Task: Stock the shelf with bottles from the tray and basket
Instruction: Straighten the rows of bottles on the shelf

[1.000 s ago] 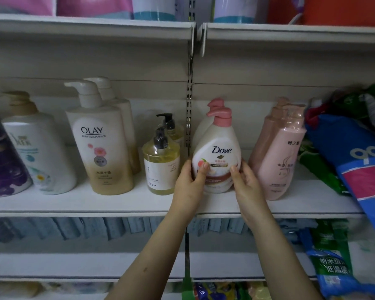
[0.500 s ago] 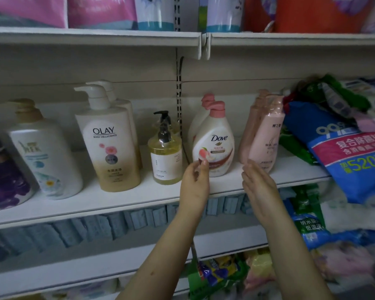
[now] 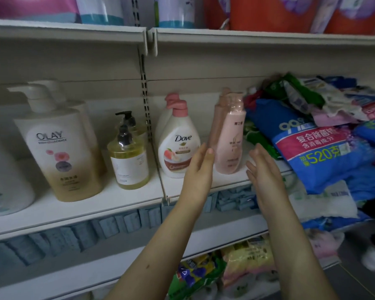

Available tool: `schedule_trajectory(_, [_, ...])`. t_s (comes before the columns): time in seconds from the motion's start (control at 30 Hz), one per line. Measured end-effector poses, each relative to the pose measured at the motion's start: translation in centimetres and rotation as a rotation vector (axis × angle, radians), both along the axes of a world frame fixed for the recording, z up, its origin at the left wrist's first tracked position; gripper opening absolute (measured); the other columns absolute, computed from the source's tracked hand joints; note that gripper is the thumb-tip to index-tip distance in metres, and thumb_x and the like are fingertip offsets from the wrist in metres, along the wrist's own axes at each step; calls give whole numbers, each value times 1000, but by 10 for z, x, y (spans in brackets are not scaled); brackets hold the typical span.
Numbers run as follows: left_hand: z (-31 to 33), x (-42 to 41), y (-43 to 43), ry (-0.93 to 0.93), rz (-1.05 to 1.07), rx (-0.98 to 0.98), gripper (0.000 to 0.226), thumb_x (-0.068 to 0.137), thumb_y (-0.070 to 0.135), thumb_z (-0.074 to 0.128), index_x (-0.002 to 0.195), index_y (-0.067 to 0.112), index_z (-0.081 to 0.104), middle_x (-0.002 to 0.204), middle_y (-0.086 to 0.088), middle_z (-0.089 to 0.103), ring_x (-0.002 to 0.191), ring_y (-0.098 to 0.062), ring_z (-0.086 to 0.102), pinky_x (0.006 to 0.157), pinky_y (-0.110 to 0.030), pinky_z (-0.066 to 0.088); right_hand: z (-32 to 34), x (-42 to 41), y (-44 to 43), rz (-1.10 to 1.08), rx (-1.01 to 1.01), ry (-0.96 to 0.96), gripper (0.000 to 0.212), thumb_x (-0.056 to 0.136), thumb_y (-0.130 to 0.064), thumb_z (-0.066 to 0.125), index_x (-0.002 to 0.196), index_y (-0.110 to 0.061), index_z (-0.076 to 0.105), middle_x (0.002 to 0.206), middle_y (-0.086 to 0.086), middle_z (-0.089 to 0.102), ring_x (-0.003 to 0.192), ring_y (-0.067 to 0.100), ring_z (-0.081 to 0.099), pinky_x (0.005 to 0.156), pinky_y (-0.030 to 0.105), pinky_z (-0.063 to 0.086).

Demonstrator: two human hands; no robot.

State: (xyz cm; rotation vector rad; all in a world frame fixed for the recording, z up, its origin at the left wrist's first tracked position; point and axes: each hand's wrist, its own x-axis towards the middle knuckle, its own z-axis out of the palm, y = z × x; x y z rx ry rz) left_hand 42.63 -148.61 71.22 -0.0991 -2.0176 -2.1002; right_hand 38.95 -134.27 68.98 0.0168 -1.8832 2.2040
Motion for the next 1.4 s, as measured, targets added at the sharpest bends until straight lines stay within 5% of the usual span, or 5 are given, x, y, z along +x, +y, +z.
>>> schedule_trajectory(0.27, [0, -52, 40, 47, 14, 5, 45, 104, 28, 39, 142, 39, 18, 117, 39, 29, 98, 35, 39, 69, 10, 32, 5, -59, 17, 351, 131, 74, 81, 80, -70, 55, 149, -49, 18, 159, -13, 24, 142, 12, 32, 115, 47, 32])
schedule_trajectory(0.53, [-17, -87, 48, 44, 109, -29, 37, 103, 36, 38, 131, 55, 25, 125, 40, 33, 118, 18, 39, 93, -3, 33, 1, -96, 19, 564, 96, 65, 74, 83, -59, 53, 150, -44, 25, 147, -14, 46, 129, 8, 50, 107, 48, 42])
schedule_trajectory(0.83, [-30, -110, 49, 88, 184, 61, 45, 99, 34, 49, 136, 45, 26, 135, 16, 47, 123, -1, 50, 99, -19, 43, 2, -108, 14, 655, -10, 79, 41, 85, -44, 52, 126, -42, 51, 119, -11, 69, 110, 10, 65, 92, 42, 53])
schedule_trajectory(1.23, [-23, -122, 48, 78, 206, 189, 89, 71, 41, 62, 148, 10, 29, 139, -16, 50, 124, -27, 55, 103, -43, 48, -2, -127, 12, 730, -88, 62, 74, 58, -61, 81, 124, -39, 55, 121, -4, 68, 114, 17, 63, 90, 32, 54])
schedule_trajectory(1.4, [-30, -108, 49, 78, 235, 84, 42, 89, 36, 59, 128, 22, 51, 121, -1, 64, 108, -8, 64, 90, -27, 54, 1, -117, 23, 682, 11, 97, 47, 83, -39, 63, 128, -37, 50, 122, -10, 67, 115, 11, 62, 90, 29, 54])
